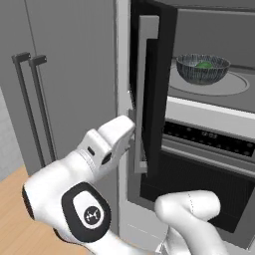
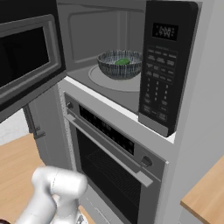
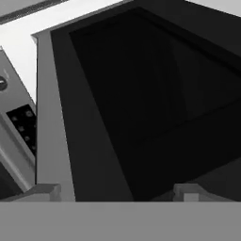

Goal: Pick the broccoli from the sink and place it in the bowl. Then pick the bowl and place it in the microwave. Then close the microwave door and press the start button.

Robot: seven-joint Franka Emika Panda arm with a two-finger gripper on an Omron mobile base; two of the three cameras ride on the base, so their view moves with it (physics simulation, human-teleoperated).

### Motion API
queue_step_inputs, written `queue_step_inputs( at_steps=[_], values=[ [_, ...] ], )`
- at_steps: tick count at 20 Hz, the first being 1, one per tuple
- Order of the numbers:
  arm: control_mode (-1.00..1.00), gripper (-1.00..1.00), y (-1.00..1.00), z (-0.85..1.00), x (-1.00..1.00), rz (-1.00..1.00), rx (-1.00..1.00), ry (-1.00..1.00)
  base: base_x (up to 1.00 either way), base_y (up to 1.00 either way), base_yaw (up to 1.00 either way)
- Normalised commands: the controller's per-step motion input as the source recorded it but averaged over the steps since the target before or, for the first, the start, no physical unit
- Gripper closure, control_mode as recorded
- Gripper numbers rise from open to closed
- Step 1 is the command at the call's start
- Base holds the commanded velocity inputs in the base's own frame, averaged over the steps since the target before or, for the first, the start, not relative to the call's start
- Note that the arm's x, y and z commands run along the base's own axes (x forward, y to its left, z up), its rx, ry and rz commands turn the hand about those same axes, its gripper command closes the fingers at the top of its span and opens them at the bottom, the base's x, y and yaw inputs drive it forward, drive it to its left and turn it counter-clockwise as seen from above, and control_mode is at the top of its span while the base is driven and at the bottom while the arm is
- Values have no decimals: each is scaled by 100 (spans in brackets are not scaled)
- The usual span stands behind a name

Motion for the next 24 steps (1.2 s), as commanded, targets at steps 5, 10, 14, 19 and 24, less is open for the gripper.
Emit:
queue_step_inputs(
  at_steps=[5,10,14,19,24],
  values=[
    [-100,-100,-99,31,-11,0,16,-3,0,0,0],
    [-100,-100,-94,23,-1,0,16,0,0,0,0],
    [-100,-100,-85,10,7,0,12,0,0,0,0],
    [-100,-100,-84,2,33,0,12,0,0,0,0],
    [-100,-100,-75,0,53,0,11,0,0,0,0]
  ],
)
